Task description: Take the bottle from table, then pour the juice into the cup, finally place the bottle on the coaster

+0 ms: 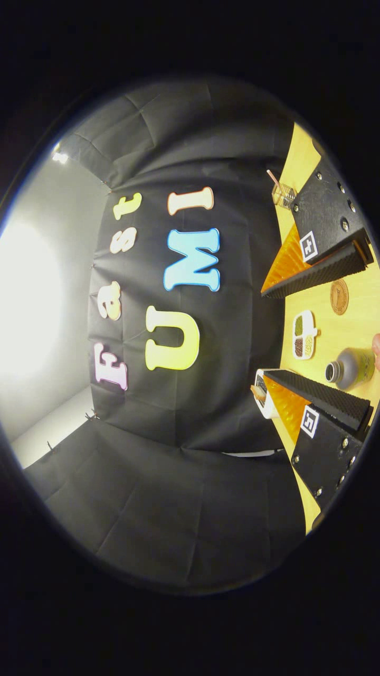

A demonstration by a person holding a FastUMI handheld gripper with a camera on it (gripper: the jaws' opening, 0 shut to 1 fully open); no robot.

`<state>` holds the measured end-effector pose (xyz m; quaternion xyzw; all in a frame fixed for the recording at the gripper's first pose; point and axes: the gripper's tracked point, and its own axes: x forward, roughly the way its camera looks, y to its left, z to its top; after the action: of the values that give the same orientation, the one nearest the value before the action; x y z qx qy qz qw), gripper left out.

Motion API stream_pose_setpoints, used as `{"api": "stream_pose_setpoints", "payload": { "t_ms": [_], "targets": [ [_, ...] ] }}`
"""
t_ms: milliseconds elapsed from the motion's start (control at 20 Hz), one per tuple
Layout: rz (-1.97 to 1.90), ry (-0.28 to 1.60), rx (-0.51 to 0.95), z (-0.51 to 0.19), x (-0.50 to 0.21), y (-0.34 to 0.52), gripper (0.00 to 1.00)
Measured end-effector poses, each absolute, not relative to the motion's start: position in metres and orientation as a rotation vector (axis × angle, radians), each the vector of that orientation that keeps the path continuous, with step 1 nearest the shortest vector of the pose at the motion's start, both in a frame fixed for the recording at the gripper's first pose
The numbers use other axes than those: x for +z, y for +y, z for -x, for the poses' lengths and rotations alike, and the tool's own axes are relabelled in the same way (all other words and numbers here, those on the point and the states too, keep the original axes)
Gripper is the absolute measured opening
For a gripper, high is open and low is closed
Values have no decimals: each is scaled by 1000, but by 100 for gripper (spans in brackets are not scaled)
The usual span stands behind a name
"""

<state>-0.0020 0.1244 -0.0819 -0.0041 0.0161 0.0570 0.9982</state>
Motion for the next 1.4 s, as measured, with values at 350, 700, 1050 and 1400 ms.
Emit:
{"api": "stream_pose_setpoints", "payload": {
  "t_ms": [350, 700, 1050, 1400],
  "targets": [
    [6, 123, 139, 4, -135, 150, 84],
    [7, 245, 139, 7, -193, 164, 84],
    [-44, 330, 106, 13, -239, 166, 84],
    [-36, 407, 105, 15, -271, 169, 84]
  ]
}}
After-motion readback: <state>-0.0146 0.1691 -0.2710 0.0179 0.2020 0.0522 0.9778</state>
